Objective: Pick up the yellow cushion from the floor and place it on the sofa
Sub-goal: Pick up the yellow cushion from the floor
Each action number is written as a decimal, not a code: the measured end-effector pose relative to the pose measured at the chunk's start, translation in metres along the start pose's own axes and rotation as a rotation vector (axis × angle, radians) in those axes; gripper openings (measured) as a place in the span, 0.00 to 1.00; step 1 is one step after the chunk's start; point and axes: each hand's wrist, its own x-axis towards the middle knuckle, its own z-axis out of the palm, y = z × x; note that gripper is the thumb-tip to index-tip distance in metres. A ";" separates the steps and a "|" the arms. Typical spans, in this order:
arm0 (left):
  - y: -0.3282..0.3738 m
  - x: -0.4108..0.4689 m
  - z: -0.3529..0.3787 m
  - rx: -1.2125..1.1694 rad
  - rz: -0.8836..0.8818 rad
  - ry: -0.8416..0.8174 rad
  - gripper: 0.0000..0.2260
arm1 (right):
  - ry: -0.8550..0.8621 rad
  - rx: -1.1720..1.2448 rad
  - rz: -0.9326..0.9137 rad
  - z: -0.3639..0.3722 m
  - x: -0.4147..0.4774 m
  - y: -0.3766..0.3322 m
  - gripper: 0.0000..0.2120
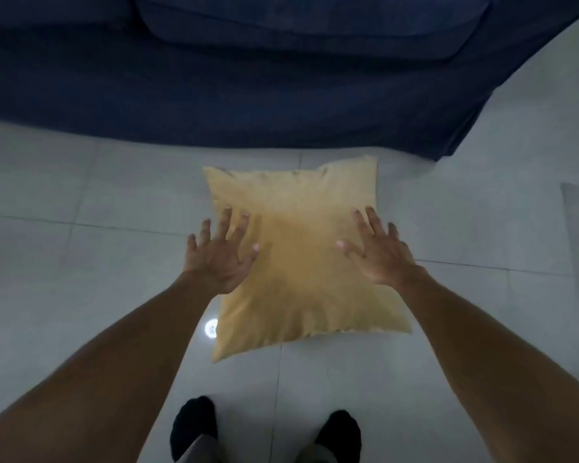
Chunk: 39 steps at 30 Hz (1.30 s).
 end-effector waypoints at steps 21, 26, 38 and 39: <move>0.000 0.061 0.093 -0.500 0.051 0.216 0.38 | 0.246 0.259 -0.179 0.075 0.061 0.031 0.40; 0.006 0.050 0.084 -0.491 0.114 0.268 0.35 | 0.268 0.307 -0.201 0.067 0.047 0.025 0.43; 0.005 0.006 0.023 -0.407 0.276 0.360 0.31 | 0.348 0.399 -0.205 0.031 -0.017 -0.010 0.45; 0.004 0.001 0.015 -0.404 0.286 0.367 0.31 | 0.361 0.396 -0.208 0.024 -0.024 -0.014 0.44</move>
